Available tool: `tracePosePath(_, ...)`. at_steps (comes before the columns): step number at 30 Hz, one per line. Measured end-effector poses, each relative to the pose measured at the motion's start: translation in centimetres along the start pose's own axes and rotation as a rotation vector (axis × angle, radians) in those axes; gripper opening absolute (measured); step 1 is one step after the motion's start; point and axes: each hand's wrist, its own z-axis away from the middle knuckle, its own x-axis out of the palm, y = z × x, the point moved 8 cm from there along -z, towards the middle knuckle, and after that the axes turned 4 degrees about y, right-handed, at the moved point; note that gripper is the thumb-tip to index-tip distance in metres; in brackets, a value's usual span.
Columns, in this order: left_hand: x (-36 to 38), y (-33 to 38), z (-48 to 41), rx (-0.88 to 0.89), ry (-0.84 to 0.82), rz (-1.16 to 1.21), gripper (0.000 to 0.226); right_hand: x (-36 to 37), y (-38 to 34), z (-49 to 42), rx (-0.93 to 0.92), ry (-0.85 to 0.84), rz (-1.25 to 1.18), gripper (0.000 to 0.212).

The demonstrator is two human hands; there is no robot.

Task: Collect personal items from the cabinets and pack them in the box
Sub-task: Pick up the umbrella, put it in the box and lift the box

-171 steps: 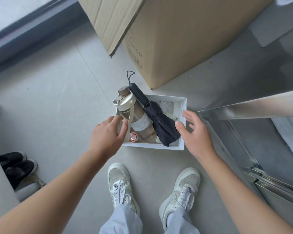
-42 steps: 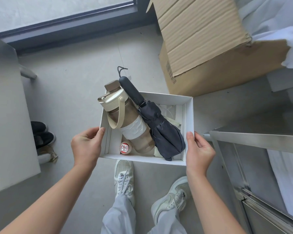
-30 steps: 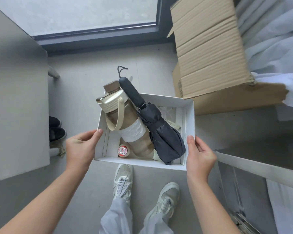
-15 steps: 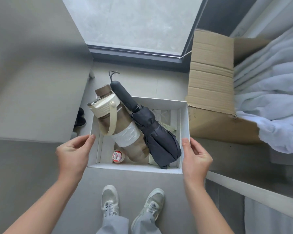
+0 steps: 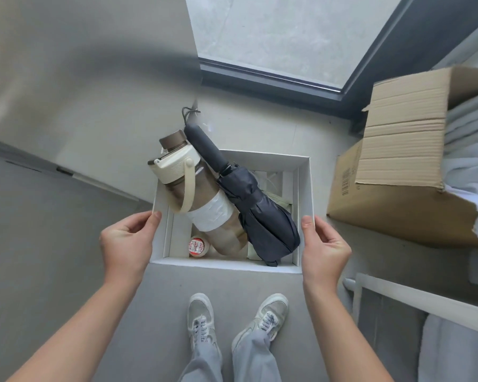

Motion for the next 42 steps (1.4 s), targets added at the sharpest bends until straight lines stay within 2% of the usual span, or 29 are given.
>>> tracePosePath(8,-8.9,-2.6,-0.4,-0.07,0.146,0.001,0.007,5.6,0.5,5.8,0.012,-0.134,0.045,0.019)
tracePosePath(17,-22.8,-9.0,3.9,-0.24,0.42,0.011,0.003,13.2,1.5,15.5,-0.008,-0.421,0.183,0.011)
tracePosePath(22,-31.4,-12.3,7.8,-0.314,0.574,-0.007,0.003,17.3,2.5,23.1,-0.036,-0.61,0.289,0.013)
tracePosePath(25,-35.8,-14.1,9.3,-0.342,0.661,0.008,0.004,19.6,3.0,27.6,-0.059,-0.699,0.343,0.021)
tracePosePath(29,-40.5,-16.6,9.7,-0.357,0.716,0.004,0.028,22.8,3.4,32.8,-0.141,-0.82,0.423,0.033)
tracePosePath(34,-44.6,-18.5,7.8,-0.382,0.775,0.042,0.015,27.9,3.9,37.8,-0.206,-0.882,0.484,0.025)
tracePosePath(38,-47.4,-19.0,4.8,-0.362,0.772,0.034,0.035,32.3,4.7,40.8,-0.236,-0.895,0.531,0.024)
tracePosePath(42,-49.9,-20.0,2.2,-0.402,0.801,0.051,0.03,36.6,4.6,43.3,-0.287,-0.913,0.551,0.025)
